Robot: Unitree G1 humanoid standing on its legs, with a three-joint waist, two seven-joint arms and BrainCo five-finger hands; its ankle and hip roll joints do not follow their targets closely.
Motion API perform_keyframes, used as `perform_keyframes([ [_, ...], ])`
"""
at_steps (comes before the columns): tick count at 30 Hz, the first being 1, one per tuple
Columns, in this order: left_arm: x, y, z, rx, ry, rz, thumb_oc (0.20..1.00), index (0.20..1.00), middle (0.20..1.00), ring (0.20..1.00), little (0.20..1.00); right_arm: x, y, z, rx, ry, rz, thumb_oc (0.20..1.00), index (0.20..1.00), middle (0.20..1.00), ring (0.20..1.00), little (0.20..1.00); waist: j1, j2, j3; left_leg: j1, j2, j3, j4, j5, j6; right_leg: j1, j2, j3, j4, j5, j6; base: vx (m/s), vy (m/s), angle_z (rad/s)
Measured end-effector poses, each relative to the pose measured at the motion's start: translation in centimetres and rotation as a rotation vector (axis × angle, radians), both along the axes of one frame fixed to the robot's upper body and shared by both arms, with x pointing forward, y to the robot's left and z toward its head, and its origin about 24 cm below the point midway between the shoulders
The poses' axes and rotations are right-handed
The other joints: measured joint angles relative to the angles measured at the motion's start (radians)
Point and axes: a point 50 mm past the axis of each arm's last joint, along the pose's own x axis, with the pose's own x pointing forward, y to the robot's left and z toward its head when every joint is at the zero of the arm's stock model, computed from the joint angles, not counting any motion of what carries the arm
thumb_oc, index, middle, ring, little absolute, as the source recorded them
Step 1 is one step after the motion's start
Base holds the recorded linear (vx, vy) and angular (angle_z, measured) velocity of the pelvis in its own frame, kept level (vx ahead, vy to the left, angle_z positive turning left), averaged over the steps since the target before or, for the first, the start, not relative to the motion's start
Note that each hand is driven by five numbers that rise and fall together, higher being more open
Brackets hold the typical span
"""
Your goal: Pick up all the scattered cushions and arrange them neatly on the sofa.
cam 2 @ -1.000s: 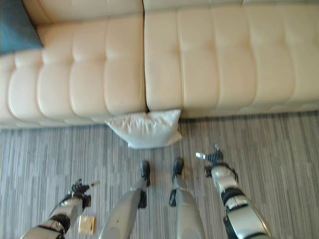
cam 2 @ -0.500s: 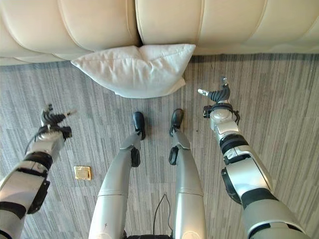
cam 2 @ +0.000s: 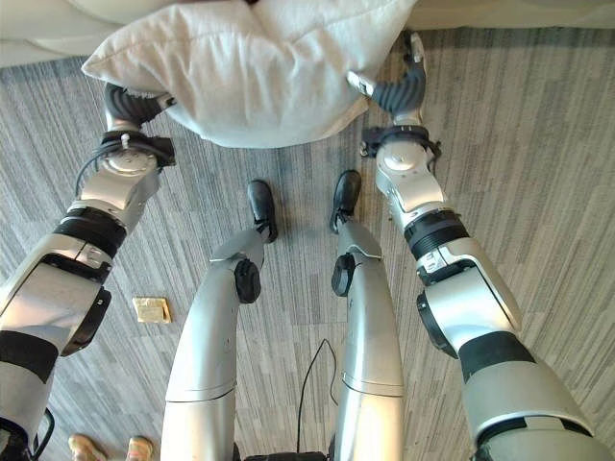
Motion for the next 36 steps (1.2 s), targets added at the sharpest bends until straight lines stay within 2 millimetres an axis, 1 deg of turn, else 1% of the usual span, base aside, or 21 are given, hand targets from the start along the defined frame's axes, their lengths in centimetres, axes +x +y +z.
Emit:
perform_keyframes([
  [2, -0.2, -2.3, -0.7, -0.108, -0.01, -0.087, 0.2, 0.2, 0.2, 0.2, 0.2, 0.0, 0.9, -0.2, 0.152, 0.013, 0.069, 0.2, 0.2, 0.2, 0.2, 0.2, 0.004, 0.0, 0.0, 0.009, 0.0, 0.006, -0.002, 0.003, -0.004, 0.004, 0.0, 0.006, 0.005, -0.003, 0.002, 0.0, 0.0, 0.0],
  [4, -0.4, -2.9, -1.6, -0.202, -0.005, -0.131, 0.2, 0.2, 0.2, 0.2, 0.2, 0.0, 0.5, -0.3, 0.191, 0.02, 0.075, 0.2, 0.2, 0.2, 0.2, 0.2, 0.001, 0.0, 0.0, 0.019, -0.002, 0.014, -0.003, 0.004, 0.001, 0.008, 0.0, 0.013, 0.01, -0.003, 0.0, 0.0, -0.042, -0.01],
  [5, -0.6, -3.4, -3.2, -0.305, 0.026, -0.169, 0.2, 0.2, 0.2, 0.2, 0.2, 0.0, -0.4, -0.8, 0.234, 0.02, 0.063, 0.2, 0.2, 0.2, 0.2, 0.2, -0.006, 0.0, 0.0, 0.033, -0.004, 0.016, -0.007, 0.014, 0.016, 0.022, 0.0, 0.015, 0.011, 0.014, 0.01, -0.02, -0.073, -0.01],
  [7, -0.8, -4.4, -5.1, -0.408, 0.078, -0.223, 0.2, 0.2, 0.2, 0.2, 0.2, -0.1, -1.1, -1.7, 0.249, 0.021, 0.052, 0.2, 0.2, 0.2, 0.2, 0.2, -0.016, -0.001, 0.0, 0.07, -0.005, 0.016, -0.028, 0.015, 0.017, 0.06, 0.0, 0.014, -0.008, 0.015, 0.011, -0.04, -0.061, -0.01],
  [10, -1.9, -6.9, -9.6, -0.602, 0.189, -0.318, 0.2, 0.2, 0.2, 0.2, 0.2, -0.3, -2.2, -5.0, 0.361, 0.054, 0.053, 0.2, 0.2, 0.2, 0.2, 0.2, -0.034, -0.004, -0.01, 0.188, -0.008, 0.015, -0.083, 0.019, 0.014, 0.175, 0.002, 0.012, -0.061, 0.017, 0.017, -0.08, -0.05, -0.05],
  [11, -2.7, -7.4, -11.9, -0.659, 0.232, -0.329, 0.2, 0.2, 0.2, 0.2, 0.2, -0.6, -2.3, -7.3, 0.414, 0.086, 0.06, 0.2, 0.2, 0.2, 0.2, 0.2, -0.039, -0.011, -0.092, 0.168, -0.013, 0.014, -0.104, 0.016, 0.007, 0.15, 0.003, 0.013, -0.074, 0.006, 0.028, -0.09, -0.022, -0.05],
  [12, -3.5, -7.9, -13.4, -0.718, 0.257, -0.345, 0.2, 0.2, 0.2, 0.2, 0.2, -1.1, -2.6, -9.1, 0.461, 0.099, 0.068, 0.2, 0.2, 0.2, 0.2, 0.2, -0.047, -0.01, -0.166, 0.142, -0.013, 0.014, -0.119, 0.015, -0.001, 0.122, 0.005, 0.014, -0.085, -0.001, 0.026, -0.08, -0.017, -0.02],
  [14, -4.3, -8.3, -13.9, -0.749, 0.253, -0.388, 0.2, 0.2, 0.2, 0.2, 0.2, -1.8, -3.4, -10.3, 0.521, 0.093, 0.073, 0.2, 0.2, 0.2, 0.2, 0.2, -0.049, -0.013, -0.175, 0.171, -0.01, 0.01, -0.131, 0.025, -0.001, 0.153, 0.013, 0.009, -0.106, 0.014, 0.042, -0.07, -0.024, -0.03],
  [16, -4.7, -8.2, -14.4, -0.758, 0.255, -0.393, 0.2, 0.2, 0.2, 0.2, 0.2, -2.2, -3.6, -11.2, 0.528, 0.099, 0.083, 0.2, 0.2, 0.2, 0.2, 0.2, -0.048, -0.013, -0.175, 0.198, -0.005, 0.011, -0.15, 0.026, -0.01, 0.182, 0.02, 0.007, -0.129, 0.024, 0.036, -0.06, -0.029, -0.09],
  [20, -6.4, -5.3, -17.1, -0.707, 0.287, -0.333, 0.2, 0.2, 0.2, 0.2, 0.2, -3.9, -4.2, -16.4, 0.489, 0.237, 0.095, 0.2, 0.2, 0.2, 0.2, 0.2, -0.041, -0.012, -0.167, 0.344, -0.003, 0.01, -0.243, 0.048, -0.021, 0.323, 0.032, -0.006, -0.204, 0.043, 0.021, -0.05, -0.035, -0.03],
  [21, -7.4, -4.6, -18.7, -0.666, 0.323, -0.312, 0.2, 0.2, 0.2, 0.2, 0.2, -5.0, -4.0, -19.0, 0.465, 0.324, 0.109, 0.2, 0.2, 0.2, 0.2, 0.2, -0.029, -0.011, -0.165, 0.428, -0.004, 0.001, -0.288, 0.055, -0.026, 0.406, 0.04, -0.009, -0.247, 0.045, 0.019, 0.03, -0.06, 0.1],
  [22, -8.6, -2.7, -19.4, -0.614, 0.305, -0.263, 0.2, 0.2, 0.2, 0.2, 0.2, -7.0, -3.8, -23.5, 0.417, 0.474, 0.111, 0.2, 0.2, 0.2, 0.2, 0.2, -0.016, -0.003, -0.17, 0.568, -0.007, -0.022, -0.369, 0.067, -0.05, 0.544, 0.043, -0.036, -0.31, 0.032, 0.028, 0.06, -0.068, 0.11],
  [23, -9.3, -1.5, -19.3, -0.562, 0.289, -0.253, 0.2, 0.2, 0.2, 0.2, 0.2, -7.8, -4.2, -24.5, 0.379, 0.513, 0.11, 0.2, 0.2, 0.2, 0.2, 0.2, -0.005, -0.004, -0.16, 0.612, -0.004, -0.025, -0.391, 0.076, -0.045, 0.592, 0.048, -0.043, -0.324, 0.038, 0.025, 0.05, -0.061, 0.11],
  [24, -10.0, -0.9, -19.6, -0.53, 0.288, -0.249, 0.2, 0.2, 0.2, 0.2, 0.2, -8.6, -4.5, -25.2, 0.32, 0.546, 0.114, 0.2, 0.2, 0.2, 0.2, 0.2, 0.003, -0.008, -0.102, 0.712, -0.001, -0.023, -0.429, 0.094, -0.041, 0.692, 0.051, -0.052, -0.357, 0.056, 0.01, 0.09, -0.009, 0.04],
  [25, -11.9, -0.7, -21.8, -0.503, 0.358, -0.239, 0.2, 0.2, 0.2, 0.2, 0.2, -10.6, -4.6, -27.5, 0.244, 0.634, 0.138, 0.2, 0.2, 0.2, 0.2, 0.2, 0.006, -0.001, -0.053, 0.887, -0.004, -0.038, -0.504, 0.101, -0.044, 0.867, 0.062, -0.068, -0.438, 0.061, 0.014, 0.07, -0.001, 0.03],
  [26, -13.4, -0.3, -23.6, -0.486, 0.42, -0.215, 0.2, 0.2, 0.2, 0.2, 0.2, -12.3, -4.7, -29.4, 0.22, 0.702, 0.142, 0.2, 0.2, 0.2, 0.2, 0.2, 0.008, 0.001, -0.112, 0.916, -0.004, -0.047, -0.537, 0.104, -0.049, 0.901, 0.069, -0.07, -0.478, 0.063, 0.018, 0.14, 0.006, 0.01],
  [27, -15.5, -0.1, -25.5, -0.475, 0.482, -0.202, 0.2, 0.2, 0.2, 0.2, 0.2, -14.4, -4.5, -31.4, 0.221, 0.768, 0.146, 0.2, 0.2, 0.2, 0.2, 0.2, 0.019, 0.004, -0.199, 0.963, -0.003, -0.047, -0.603, 0.106, -0.07, 0.945, 0.076, -0.078, -0.537, 0.06, 0.038, 0.13, 0.014, 0.02],
  [28, -16.1, 0.5, -25.9, -0.436, 0.499, -0.2, 0.2, 0.2, 0.2, 0.2, 0.2, -15.0, -4.6, -32.0, 0.209, 0.793, 0.149, 0.2, 0.2, 0.2, 0.2, 0.2, 0.021, 0.008, -0.211, 1.022, -0.003, -0.047, -0.656, 0.129, -0.066, 1.004, 0.079, -0.09, -0.577, 0.074, 0.04, 0.13, 0.014, 0.03],
  [31, -16.8, 0.9, -25.6, -0.383, 0.513, -0.22, 0.2, 0.2, 0.2, 0.2, 0.2, -15.3, -4.8, -31.7, 0.18, 0.792, 0.165, 0.2, 0.2, 0.2, 0.2, 0.2, 0.02, 0.01, -0.224, 1.132, -0.004, -0.045, -0.767, 0.176, -0.065, 1.122, 0.096, -0.093, -0.705, 0.129, 0.045, 0.02, 0.001, 0.01],
  [34, -17.0, 0.6, -25.5, -0.367, 0.515, -0.26, 0.2, 0.2, 0.2, 0.2, 0.2, -15.2, -5.4, -31.1, 0.17, 0.766, 0.161, 0.2, 0.2, 0.2, 0.2, 0.2, 0.018, 0.013, -0.233, 1.18, -0.011, -0.043, -0.793, 0.184, -0.061, 1.196, 0.098, -0.096, -0.787, 0.171, 0.043, 0.02, -0.011, -0.01],
  [36, -17.7, 0.7, -26.1, -0.352, 0.545, -0.27, 0.2, 0.2, 0.2, 0.2, 0.2, -15.5, -5.6, -31.3, 0.171, 0.776, 0.157, 0.2, 0.2, 0.2, 0.2, 0.2, 0.017, 0.013, -0.236, 1.233, -0.011, -0.04, -0.81, 0.183, -0.062, 1.248, 0.101, -0.09, -0.809, 0.175, 0.046, 0.04, -0.014, -0.06],
])
